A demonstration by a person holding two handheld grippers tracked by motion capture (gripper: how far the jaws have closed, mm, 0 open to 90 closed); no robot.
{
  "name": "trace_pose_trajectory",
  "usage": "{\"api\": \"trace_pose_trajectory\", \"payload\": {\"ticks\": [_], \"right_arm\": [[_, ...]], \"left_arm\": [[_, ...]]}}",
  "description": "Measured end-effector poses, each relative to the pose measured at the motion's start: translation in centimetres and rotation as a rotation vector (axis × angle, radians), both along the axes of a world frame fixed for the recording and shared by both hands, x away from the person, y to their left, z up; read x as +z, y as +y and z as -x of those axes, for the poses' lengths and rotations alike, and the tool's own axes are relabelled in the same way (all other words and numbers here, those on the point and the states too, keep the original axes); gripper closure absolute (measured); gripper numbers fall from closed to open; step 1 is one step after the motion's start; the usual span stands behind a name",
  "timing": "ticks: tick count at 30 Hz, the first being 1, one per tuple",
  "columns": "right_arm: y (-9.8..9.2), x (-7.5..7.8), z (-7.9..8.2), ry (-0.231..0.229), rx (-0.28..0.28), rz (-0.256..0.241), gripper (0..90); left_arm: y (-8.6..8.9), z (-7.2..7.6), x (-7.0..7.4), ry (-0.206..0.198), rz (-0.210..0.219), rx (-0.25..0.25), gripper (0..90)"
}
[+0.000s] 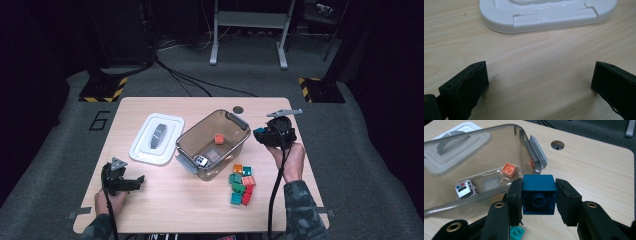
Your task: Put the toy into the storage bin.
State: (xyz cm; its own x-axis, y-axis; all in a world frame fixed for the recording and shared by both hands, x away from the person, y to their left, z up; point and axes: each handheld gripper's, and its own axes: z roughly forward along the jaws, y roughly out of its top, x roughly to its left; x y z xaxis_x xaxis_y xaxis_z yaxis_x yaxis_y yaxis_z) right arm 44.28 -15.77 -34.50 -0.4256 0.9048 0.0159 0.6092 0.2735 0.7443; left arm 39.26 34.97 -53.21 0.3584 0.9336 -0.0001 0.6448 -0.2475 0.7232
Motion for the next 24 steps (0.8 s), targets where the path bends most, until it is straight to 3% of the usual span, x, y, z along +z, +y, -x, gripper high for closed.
{"api": "trace_pose_trajectory", "payload": {"ticks": [4, 12, 24], "right_arm": [[0.9, 0.5, -1.0, -0.01, 0.024, 0.003, 59.2], [3.0, 0.5, -2.9, 0.01, 0.06, 0.01, 59.2], [5.5, -2.0, -5.1, 0.045, 0.078, 0.071, 59.1]], "left_arm": [[0.0, 0.0, 0.0, 0.0, -0.003, 0.001, 0.5], [0.0, 0.0, 0.0, 0.0, 0.0, 0.0, 0.5], [0.0, 0.0, 0.0, 0.0, 0.0, 0.0, 0.5]]}}
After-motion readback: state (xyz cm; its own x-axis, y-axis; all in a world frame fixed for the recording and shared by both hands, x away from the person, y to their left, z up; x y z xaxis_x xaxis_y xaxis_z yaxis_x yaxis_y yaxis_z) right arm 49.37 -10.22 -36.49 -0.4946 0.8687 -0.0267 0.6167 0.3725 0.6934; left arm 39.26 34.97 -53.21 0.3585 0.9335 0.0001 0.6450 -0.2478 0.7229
